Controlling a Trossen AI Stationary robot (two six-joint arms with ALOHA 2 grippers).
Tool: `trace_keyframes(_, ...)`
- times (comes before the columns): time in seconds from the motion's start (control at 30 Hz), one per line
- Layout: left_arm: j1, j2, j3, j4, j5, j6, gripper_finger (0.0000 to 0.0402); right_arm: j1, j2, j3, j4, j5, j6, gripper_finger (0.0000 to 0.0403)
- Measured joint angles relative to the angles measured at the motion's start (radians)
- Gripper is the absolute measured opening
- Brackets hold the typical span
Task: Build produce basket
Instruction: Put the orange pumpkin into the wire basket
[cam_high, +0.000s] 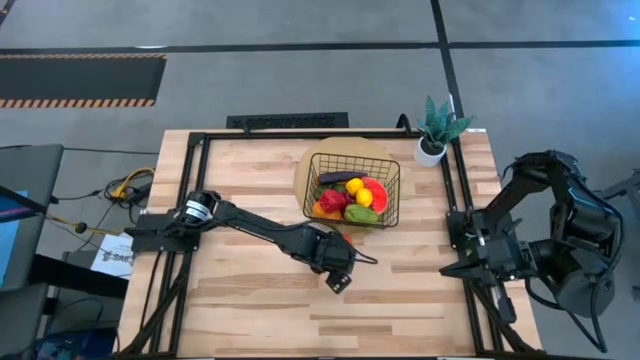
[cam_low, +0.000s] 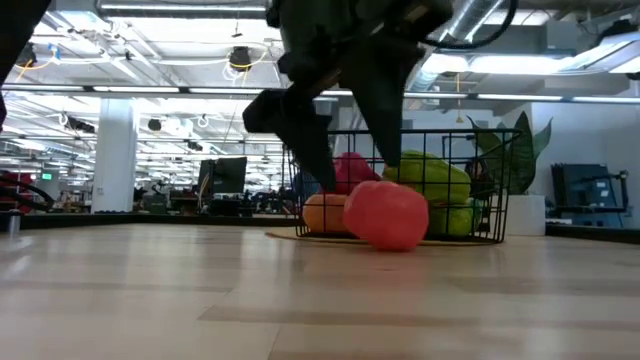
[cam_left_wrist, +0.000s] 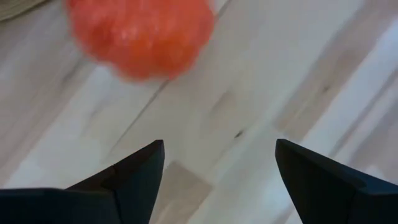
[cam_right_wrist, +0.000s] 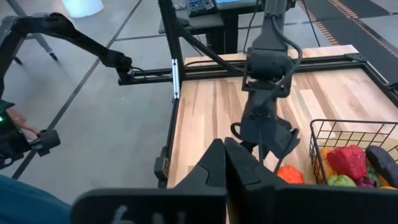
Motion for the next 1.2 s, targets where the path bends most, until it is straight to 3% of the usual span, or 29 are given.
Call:
trace_keyframes(0.37,-0.05,-0.002,0.059,0.002,-0.244,-0.002,0.0293,-0.002,0.0,0.0,0.001,0.001,0.0,0.0007)
trace_keyframes(0.67,-0.05,-0.002,0.058,-0.028,-0.346,0.098,0.0292,-0.002,0.0,0.0,0.033,0.002,0.001,0.0007)
trace_keyframes(0.93,-0.036,-0.002,0.058,-0.034,-0.362,0.158,0.0292,-0.002,0.0,0.0,0.076,0.005,0.001,0.0008)
trace_keyframes(1.2,-0.01,-0.001,0.057,-0.059,-0.38,0.107,0.0287,-0.002,0.0,0.0,0.139,0.007,0.0,0.0008)
